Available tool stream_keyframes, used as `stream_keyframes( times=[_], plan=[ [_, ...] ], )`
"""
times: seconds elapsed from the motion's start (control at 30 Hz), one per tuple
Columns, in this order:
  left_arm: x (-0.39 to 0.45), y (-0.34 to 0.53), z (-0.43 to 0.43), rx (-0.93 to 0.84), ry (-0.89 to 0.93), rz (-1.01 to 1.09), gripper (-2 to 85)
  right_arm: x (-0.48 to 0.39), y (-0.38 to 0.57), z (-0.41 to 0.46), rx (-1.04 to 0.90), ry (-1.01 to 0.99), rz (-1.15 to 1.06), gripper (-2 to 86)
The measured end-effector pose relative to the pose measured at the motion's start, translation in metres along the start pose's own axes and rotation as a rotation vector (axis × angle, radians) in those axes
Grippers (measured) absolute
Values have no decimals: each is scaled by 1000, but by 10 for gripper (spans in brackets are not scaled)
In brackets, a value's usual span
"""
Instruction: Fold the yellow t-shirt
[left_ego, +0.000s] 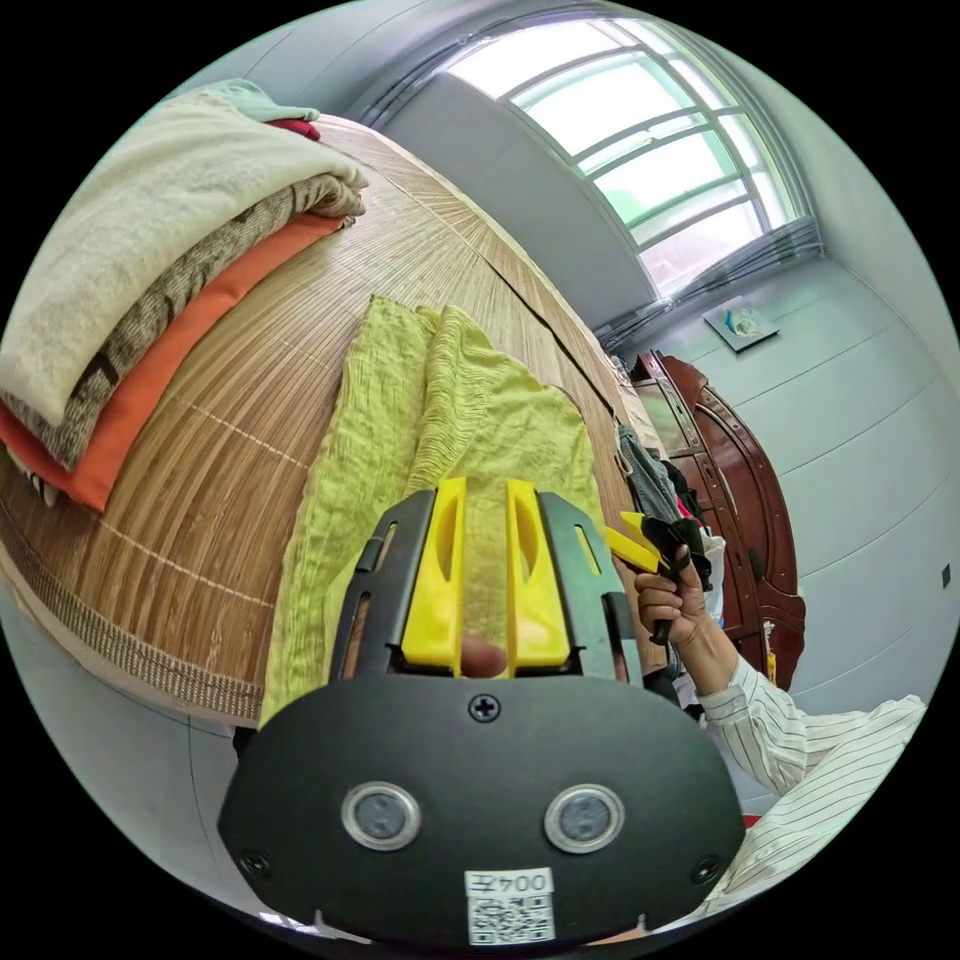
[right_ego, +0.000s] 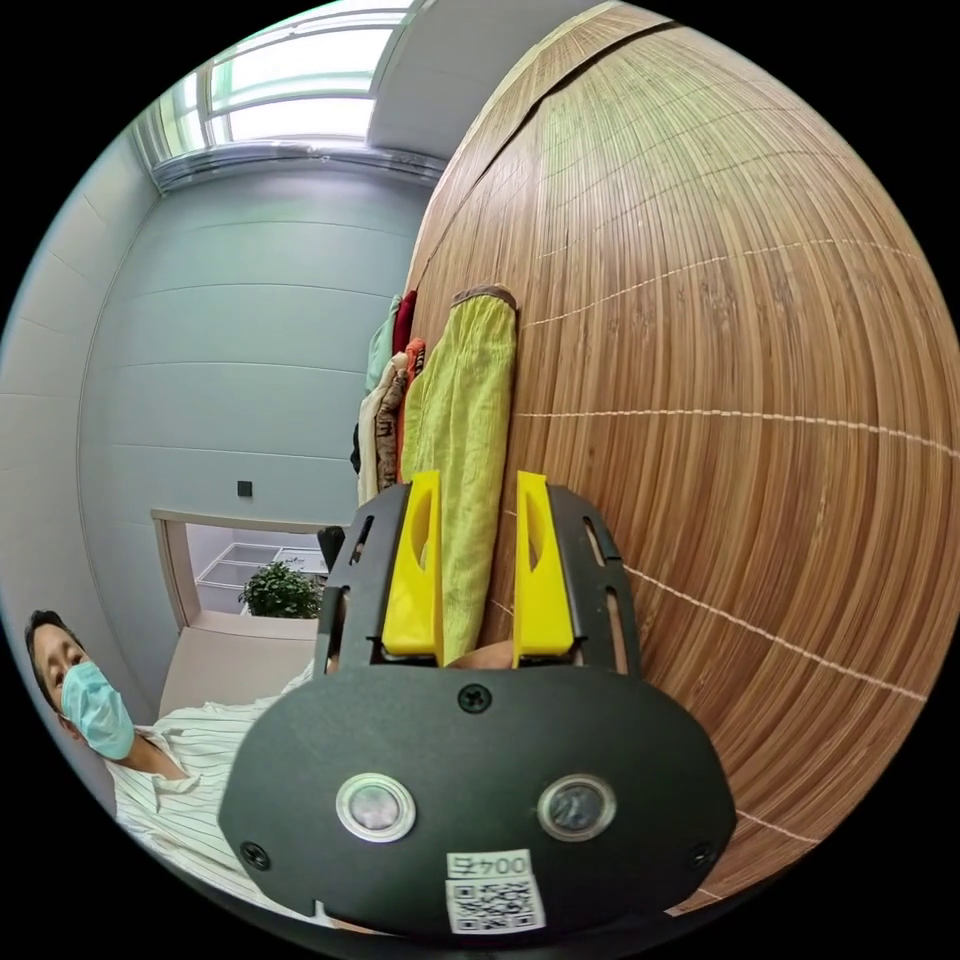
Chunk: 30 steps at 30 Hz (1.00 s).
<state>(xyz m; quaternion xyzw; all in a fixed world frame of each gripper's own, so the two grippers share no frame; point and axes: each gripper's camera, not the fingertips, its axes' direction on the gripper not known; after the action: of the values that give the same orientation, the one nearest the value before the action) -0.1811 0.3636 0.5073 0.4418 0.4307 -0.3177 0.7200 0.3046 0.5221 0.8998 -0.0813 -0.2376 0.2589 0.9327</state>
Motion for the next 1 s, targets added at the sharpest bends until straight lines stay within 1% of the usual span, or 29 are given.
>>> stream_keyframes(
  times=[0.07,0.17,0.4,0.5,0.6,0.63,0.73,0.87,1.0],
  plan=[
    [0,3,6,1,4,-2,66,8,0,-4,5,-28,-7,114],
    [1,5,15,-5,-1,1,63,8,-2,-1,-6,6,-33,114],
    [-5,9,30,-10,18,-11,46,15,-11,9,-42,1,-32,103],
    [-6,10,35,-12,21,-12,36,18,-14,17,-62,2,-36,84],
    [-7,11,41,-18,19,-12,30,17,-14,29,-99,59,-57,47],
    [-7,12,43,-21,17,-10,28,15,-12,32,-101,106,-68,30],
    [-6,12,48,-32,8,-4,23,8,-5,31,-67,154,-124,14],
    [-3,14,58,-49,6,7,20,14,6,15,1,145,-100,3],
    [3,16,72,-67,15,12,18,18,15,8,11,132,-83,0]
  ],
)
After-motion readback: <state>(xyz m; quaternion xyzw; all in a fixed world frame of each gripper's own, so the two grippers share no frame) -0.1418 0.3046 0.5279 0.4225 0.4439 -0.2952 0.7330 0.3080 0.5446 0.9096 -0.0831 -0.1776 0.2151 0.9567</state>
